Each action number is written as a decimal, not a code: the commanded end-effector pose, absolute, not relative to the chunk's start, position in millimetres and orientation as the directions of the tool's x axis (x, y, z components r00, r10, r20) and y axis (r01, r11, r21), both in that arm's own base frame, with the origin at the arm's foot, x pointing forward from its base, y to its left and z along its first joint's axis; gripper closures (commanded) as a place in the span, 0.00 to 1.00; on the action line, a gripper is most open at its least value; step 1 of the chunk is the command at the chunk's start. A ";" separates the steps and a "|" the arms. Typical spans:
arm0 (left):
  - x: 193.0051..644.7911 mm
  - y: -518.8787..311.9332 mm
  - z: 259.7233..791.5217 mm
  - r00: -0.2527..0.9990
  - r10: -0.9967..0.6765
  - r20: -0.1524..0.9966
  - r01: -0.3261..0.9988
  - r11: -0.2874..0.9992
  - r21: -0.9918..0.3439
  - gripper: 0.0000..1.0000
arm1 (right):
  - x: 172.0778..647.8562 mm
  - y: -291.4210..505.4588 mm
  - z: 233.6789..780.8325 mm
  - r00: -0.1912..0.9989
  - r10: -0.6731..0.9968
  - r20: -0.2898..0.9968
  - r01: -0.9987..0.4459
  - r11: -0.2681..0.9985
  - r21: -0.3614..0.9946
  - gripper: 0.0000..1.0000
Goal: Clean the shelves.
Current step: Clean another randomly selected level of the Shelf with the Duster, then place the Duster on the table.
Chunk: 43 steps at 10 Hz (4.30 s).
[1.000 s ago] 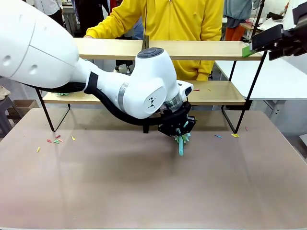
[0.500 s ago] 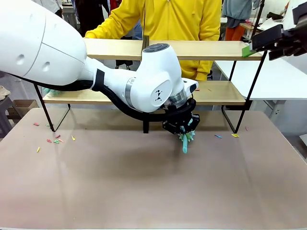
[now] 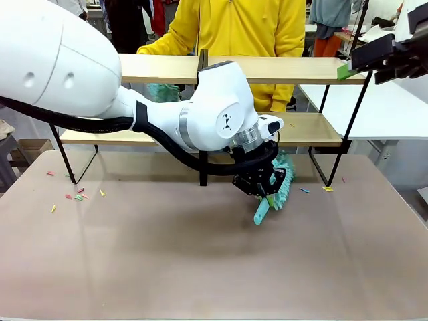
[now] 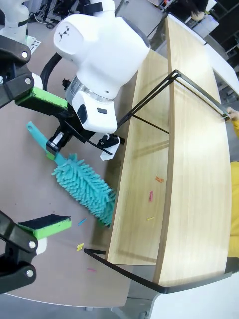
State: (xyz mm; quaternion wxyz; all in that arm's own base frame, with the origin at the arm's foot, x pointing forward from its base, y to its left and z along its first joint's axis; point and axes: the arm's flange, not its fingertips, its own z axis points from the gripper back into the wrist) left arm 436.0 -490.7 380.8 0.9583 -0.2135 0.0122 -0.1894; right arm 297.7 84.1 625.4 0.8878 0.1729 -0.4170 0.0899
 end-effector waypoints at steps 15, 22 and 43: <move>345.2 -353.5 460.1 0.458 -0.882 0.115 0.702 0.280 -0.655 0.88 | 298.5 83.8 625.5 0.635 0.011 0.772 -0.307 0.921 0.239 0.00; 314.5 -161.3 514.2 0.593 -0.737 0.325 0.728 0.317 -0.608 0.88 | 298.5 83.8 625.5 0.635 0.011 0.772 -0.307 0.921 0.239 0.00; 165.0 233.1 575.9 0.715 0.144 0.684 0.643 0.250 -0.724 0.88 | 298.5 83.8 625.5 0.635 0.011 0.772 -0.307 0.921 0.239 0.00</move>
